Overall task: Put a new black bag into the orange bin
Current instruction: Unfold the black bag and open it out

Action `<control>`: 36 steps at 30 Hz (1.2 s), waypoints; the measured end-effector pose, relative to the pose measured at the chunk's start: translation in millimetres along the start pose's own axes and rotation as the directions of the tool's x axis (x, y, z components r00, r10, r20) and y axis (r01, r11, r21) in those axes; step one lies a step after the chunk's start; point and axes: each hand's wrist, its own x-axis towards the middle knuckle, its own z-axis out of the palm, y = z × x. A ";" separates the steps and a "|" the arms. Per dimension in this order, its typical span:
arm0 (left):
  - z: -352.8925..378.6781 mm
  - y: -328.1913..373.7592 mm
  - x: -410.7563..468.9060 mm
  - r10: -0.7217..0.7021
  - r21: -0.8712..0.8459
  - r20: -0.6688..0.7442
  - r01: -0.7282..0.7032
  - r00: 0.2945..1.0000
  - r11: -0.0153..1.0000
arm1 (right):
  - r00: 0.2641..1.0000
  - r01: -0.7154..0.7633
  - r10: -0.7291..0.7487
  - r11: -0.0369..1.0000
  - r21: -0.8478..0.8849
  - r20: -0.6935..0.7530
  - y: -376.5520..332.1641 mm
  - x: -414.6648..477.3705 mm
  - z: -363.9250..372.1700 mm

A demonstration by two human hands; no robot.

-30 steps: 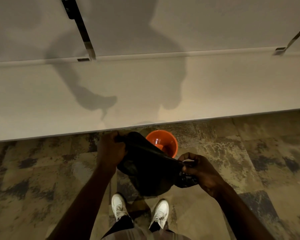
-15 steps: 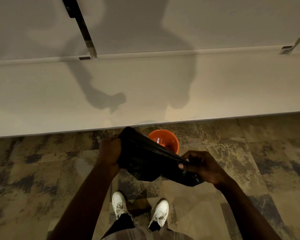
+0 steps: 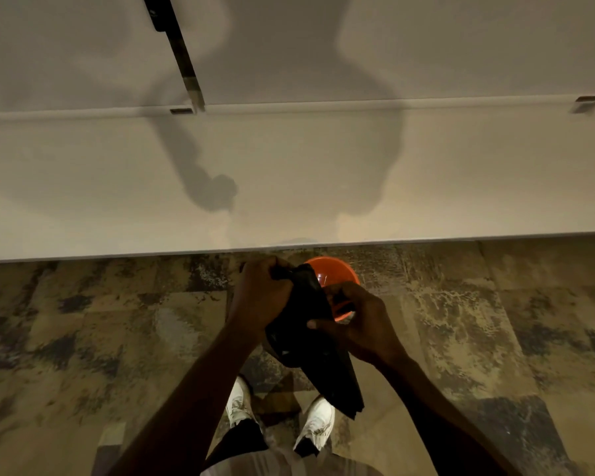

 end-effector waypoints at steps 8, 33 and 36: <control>-20.4 -26.4 -3.5 0.269 0.391 0.093 -0.284 0.959 0.876 | 0.914 -0.237 0.270 0.961 0.142 -0.302 7.0 6.7 -4.5; -69.4 -84.9 1.6 -0.567 -0.773 0.365 0.579 0.739 0.258 | 0.580 -0.521 0.810 0.446 0.728 -0.082 48.5 -17.8 -19.3; -65.6 -88.2 -2.6 -0.529 -0.684 0.317 0.576 0.787 0.448 | 0.516 -0.529 0.855 0.373 0.762 -0.060 52.3 -23.7 -17.5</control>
